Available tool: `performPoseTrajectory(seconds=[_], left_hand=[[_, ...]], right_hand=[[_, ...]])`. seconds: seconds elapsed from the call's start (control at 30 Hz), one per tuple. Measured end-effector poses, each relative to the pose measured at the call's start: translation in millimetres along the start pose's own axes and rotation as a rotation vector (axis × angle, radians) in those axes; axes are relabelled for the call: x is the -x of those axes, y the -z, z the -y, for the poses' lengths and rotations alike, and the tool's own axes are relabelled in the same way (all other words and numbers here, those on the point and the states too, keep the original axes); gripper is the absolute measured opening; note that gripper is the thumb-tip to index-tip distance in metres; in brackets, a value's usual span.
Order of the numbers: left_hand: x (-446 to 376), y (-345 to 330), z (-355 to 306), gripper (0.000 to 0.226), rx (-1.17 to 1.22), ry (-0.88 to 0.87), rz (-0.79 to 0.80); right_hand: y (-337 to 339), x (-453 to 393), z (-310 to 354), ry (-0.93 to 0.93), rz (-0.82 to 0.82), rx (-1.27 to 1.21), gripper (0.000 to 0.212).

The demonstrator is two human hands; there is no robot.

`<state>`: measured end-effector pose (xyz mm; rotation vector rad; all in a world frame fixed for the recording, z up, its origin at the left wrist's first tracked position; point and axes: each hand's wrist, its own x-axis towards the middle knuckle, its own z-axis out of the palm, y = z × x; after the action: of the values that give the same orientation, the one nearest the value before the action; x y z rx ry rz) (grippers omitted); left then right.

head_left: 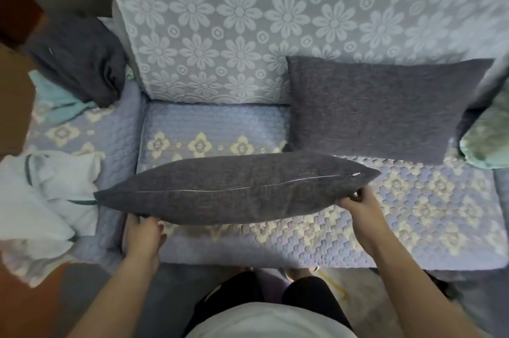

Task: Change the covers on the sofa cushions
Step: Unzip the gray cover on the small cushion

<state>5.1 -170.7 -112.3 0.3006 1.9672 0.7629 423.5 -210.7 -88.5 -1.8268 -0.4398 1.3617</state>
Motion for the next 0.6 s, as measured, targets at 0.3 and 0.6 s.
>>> performPoseTrajectory(seconds=[0.3, 0.6], left_hand=[[152.4, -96.2, -9.3, 0.016, -0.435, -0.159, 0.517], [230.3, -107.9, -89.4, 0.017, -0.759, -1.041, 0.535]], right_hand=[[4.8, 27.6, 38.8, 0.126, -0.099, 0.146, 0.015], [-43.2, 118.5, 91.2, 0.382, 0.161, 0.284, 0.009]])
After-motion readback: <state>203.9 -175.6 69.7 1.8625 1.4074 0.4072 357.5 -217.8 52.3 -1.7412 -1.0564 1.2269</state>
